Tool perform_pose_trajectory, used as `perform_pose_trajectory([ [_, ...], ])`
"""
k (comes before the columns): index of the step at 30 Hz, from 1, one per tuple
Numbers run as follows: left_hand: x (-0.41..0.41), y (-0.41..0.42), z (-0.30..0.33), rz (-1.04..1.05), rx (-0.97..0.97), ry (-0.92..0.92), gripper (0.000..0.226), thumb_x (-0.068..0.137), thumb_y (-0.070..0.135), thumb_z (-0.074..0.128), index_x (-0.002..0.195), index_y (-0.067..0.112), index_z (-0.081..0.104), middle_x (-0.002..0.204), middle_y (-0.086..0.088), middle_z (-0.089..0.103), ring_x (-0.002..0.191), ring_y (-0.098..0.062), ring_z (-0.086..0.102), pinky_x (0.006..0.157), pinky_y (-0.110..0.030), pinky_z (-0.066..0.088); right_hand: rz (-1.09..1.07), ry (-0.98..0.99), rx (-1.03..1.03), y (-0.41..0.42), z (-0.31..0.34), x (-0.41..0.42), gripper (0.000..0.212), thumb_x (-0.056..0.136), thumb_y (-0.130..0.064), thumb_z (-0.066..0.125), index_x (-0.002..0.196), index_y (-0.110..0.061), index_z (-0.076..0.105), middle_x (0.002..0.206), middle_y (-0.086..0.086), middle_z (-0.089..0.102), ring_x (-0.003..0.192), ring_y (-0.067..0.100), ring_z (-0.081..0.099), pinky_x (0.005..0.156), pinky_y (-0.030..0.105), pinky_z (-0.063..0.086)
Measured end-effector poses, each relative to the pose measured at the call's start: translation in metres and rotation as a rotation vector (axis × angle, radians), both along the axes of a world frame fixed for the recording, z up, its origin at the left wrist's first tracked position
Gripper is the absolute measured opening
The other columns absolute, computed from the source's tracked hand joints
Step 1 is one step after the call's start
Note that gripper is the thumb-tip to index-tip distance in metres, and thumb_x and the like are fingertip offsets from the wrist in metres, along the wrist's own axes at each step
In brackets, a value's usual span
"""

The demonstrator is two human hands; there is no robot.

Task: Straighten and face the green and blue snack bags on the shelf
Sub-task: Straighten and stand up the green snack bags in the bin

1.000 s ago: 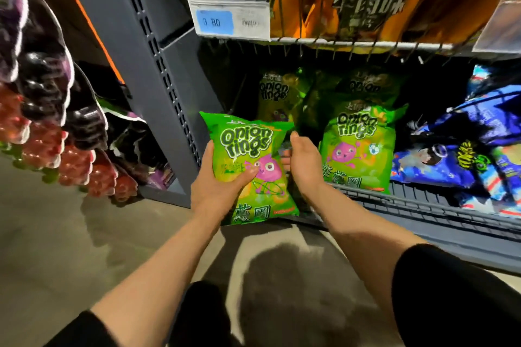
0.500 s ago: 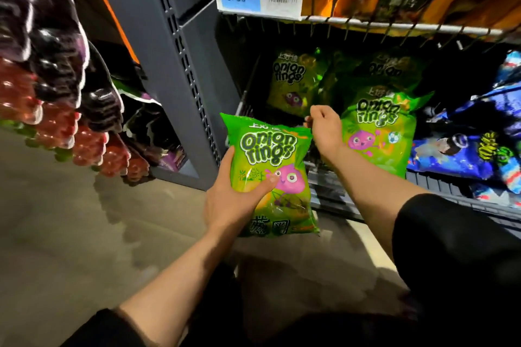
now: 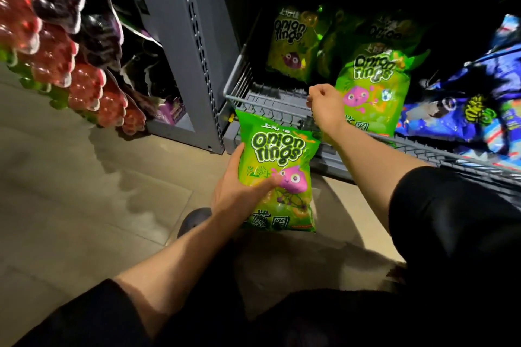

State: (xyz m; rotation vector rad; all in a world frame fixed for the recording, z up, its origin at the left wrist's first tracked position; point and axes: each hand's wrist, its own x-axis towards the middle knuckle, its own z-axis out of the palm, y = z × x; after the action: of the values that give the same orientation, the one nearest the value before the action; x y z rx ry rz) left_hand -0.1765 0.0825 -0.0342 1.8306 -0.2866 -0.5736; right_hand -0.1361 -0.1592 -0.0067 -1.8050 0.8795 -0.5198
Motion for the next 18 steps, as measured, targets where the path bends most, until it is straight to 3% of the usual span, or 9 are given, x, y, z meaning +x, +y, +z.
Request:
perform_pose_trajectory([
  [4, 0.007, -0.001, -0.012, 0.046, -0.046, -0.002, 0.105, 0.044, 0.065, 0.088, 0.134, 0.058, 0.035, 0.125, 0.015, 0.063, 0.115, -0.018, 0.062, 0.095, -0.050, 0.050, 0.009, -0.008, -0.045, 0.004, 0.003, 0.003, 0.013, 0.092, -0.027, 0.049, 0.096, -0.016, 0.056, 0.090, 0.003, 0.059, 0.099, 0.028, 0.062, 0.087, 0.036, 0.047],
  [8, 0.019, -0.011, -0.014, 0.066, -0.082, -0.022, 0.102, 0.045, 0.062, 0.088, 0.135, 0.054, 0.039, 0.124, 0.014, 0.064, 0.114, -0.015, 0.063, 0.095, -0.049, 0.050, 0.016, -0.019, -0.011, 0.001, 0.000, 0.006, 0.035, 0.094, -0.022, 0.051, 0.124, -0.004, 0.055, 0.095, 0.004, 0.060, 0.101, 0.026, 0.062, 0.092, 0.038, 0.047],
  [11, 0.027, -0.016, -0.019, 0.083, -0.100, -0.048, 0.104, 0.042, 0.060, 0.089, 0.134, 0.053, 0.041, 0.123, 0.017, 0.064, 0.114, -0.011, 0.062, 0.096, -0.046, 0.051, 0.000, -0.012, -0.006, -0.010, 0.000, 0.016, 0.042, 0.093, -0.017, 0.052, 0.132, -0.004, 0.048, 0.106, 0.010, 0.064, 0.095, 0.023, 0.061, 0.087, 0.033, 0.048],
  [14, 0.032, -0.020, -0.024, 0.044, -0.174, 0.022, 0.094, 0.053, 0.029, 0.094, 0.131, 0.050, 0.047, 0.121, 0.009, 0.067, 0.110, -0.018, 0.065, 0.093, -0.048, 0.052, -0.011, 0.017, -0.014, -0.021, 0.001, 0.027, 0.045, 0.093, -0.015, 0.052, 0.137, -0.004, 0.044, 0.099, 0.007, 0.063, 0.086, 0.015, 0.056, 0.073, 0.020, 0.039],
  [16, 0.033, -0.023, -0.025, 0.028, -0.225, 0.024, 0.089, 0.058, 0.005, 0.089, 0.127, 0.047, 0.051, 0.117, 0.009, 0.068, 0.108, -0.017, 0.066, 0.090, -0.042, 0.054, -0.010, 0.052, -0.009, -0.025, 0.001, 0.036, 0.048, 0.093, -0.016, 0.053, 0.138, -0.004, 0.042, 0.094, 0.005, 0.059, 0.087, 0.015, 0.054, 0.075, 0.022, 0.040],
  [18, 0.036, -0.026, -0.028, 0.023, -0.228, -0.002, 0.089, 0.060, -0.002, 0.086, 0.128, 0.042, 0.050, 0.117, 0.008, 0.069, 0.107, -0.015, 0.066, 0.089, -0.039, 0.054, -0.009, 0.095, -0.005, -0.028, 0.000, 0.044, 0.052, 0.092, -0.018, 0.057, 0.139, -0.002, 0.041, 0.096, 0.006, 0.056, 0.092, 0.018, 0.052, 0.086, 0.029, 0.043],
])
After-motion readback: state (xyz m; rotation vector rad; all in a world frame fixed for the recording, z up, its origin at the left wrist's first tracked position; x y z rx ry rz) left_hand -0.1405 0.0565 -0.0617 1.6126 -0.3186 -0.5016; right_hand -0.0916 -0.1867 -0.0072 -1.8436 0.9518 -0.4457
